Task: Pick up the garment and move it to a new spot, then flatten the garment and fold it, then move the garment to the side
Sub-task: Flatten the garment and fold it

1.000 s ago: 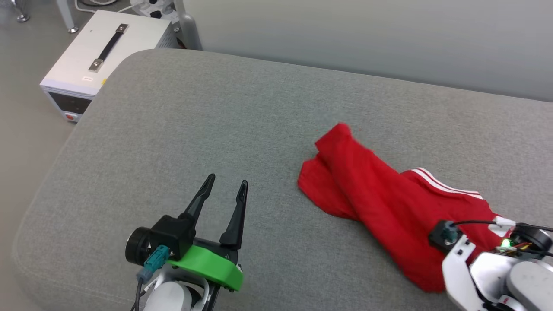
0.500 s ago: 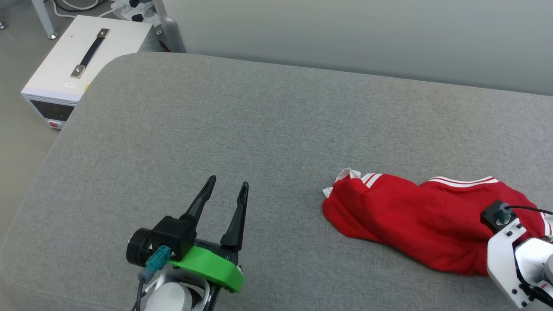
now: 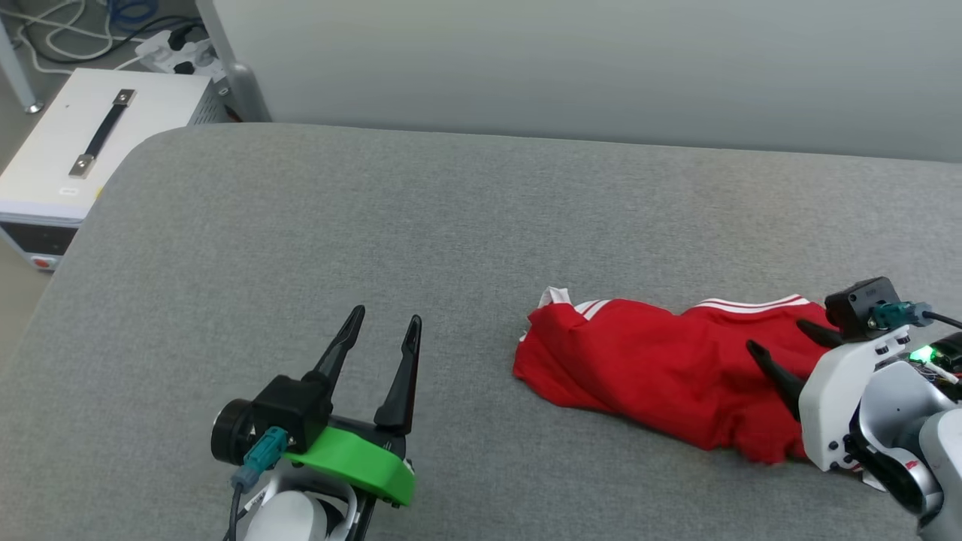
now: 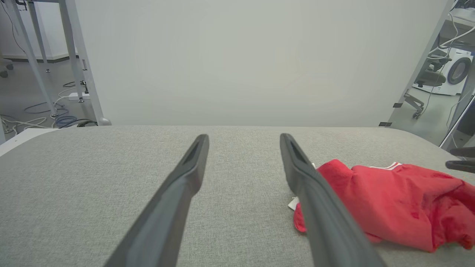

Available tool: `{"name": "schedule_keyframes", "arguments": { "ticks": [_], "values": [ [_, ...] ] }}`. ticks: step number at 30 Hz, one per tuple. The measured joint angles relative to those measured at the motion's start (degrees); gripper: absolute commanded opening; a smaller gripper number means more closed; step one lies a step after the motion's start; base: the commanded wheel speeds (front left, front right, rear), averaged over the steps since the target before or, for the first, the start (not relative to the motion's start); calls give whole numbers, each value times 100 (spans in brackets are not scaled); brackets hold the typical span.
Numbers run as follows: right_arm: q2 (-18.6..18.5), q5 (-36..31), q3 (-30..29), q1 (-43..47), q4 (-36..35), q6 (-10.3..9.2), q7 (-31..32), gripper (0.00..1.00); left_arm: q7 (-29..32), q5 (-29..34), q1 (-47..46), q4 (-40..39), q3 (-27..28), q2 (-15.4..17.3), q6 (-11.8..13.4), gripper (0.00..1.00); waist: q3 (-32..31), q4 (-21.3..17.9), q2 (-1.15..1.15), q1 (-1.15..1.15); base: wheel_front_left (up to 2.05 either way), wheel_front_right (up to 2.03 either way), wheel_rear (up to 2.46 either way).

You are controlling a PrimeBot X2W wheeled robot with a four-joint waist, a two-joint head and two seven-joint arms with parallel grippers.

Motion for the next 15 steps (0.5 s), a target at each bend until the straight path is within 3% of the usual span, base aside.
{"name": "schedule_keyframes", "arguments": {
  "ticks": [3,8,15],
  "values": [
    [171,-15,-149,154,-402,-1,174,100,0,0,0,-7,-19,-1,0,100,-26,-53,0,0,0,0,0],
    [434,102,169,180,-849,-1,971,100,0,-8,-1,-7,-67,1,0,100,-2,23,0,0,0,0,0],
    [594,147,842,-224,-520,-1,2042,100,-1,-40,-12,11,-163,-12,0,100,85,311,0,0,0,0,0]
  ]
}}
